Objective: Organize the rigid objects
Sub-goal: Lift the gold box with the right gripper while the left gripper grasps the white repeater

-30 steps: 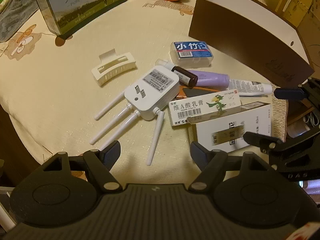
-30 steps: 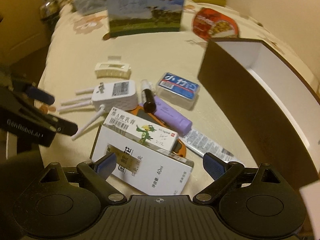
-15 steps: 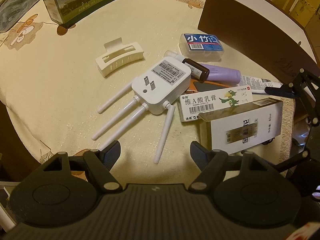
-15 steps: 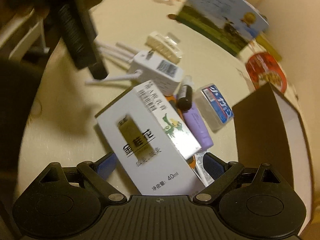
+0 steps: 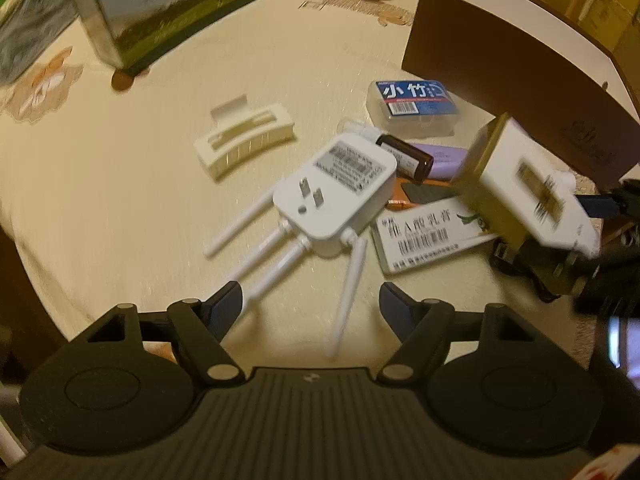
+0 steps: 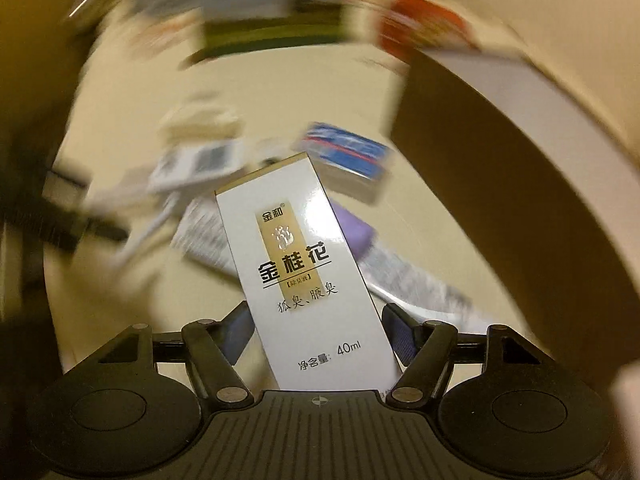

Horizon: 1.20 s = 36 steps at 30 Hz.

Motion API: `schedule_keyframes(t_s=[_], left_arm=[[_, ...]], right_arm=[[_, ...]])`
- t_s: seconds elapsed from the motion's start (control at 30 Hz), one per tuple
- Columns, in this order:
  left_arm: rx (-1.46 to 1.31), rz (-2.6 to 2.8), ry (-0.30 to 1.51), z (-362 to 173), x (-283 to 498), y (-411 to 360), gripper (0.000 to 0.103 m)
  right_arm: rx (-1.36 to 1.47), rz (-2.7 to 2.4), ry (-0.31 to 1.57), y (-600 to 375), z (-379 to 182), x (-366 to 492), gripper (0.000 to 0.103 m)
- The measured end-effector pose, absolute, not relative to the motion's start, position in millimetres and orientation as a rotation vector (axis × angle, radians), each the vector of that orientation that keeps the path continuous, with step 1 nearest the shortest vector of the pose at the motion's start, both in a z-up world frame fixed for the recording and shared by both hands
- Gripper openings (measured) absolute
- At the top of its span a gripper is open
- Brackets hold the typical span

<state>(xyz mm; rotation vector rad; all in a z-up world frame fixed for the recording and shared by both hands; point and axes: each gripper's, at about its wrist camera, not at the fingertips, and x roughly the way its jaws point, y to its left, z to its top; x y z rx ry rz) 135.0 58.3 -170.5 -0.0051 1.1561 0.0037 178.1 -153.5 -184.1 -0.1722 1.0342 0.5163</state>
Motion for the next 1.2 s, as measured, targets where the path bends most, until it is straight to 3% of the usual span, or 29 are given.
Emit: schedule_keyframes(t_s=[0.17,0.43,0.87,1.2], left_arm=[[0.086,-0.057,1.12,-175,152,57,0.071],[0.165,-0.189,1.088,-186,185,55,0.066],[0.211,-0.268,1.097,-201,208,48,0.061],[0.198,-0.135,1.137,-206,213,50,0.059]], right_arm=[[0.093,0.377,1.135,-169,-184,204,0.067],[0.192,0.281,1.169,-177,-186,226,0.067],[0.288,0.275,1.203,-203,-196,226,0.066],[0.187,0.275,1.151,-198,-193,239,0.066]])
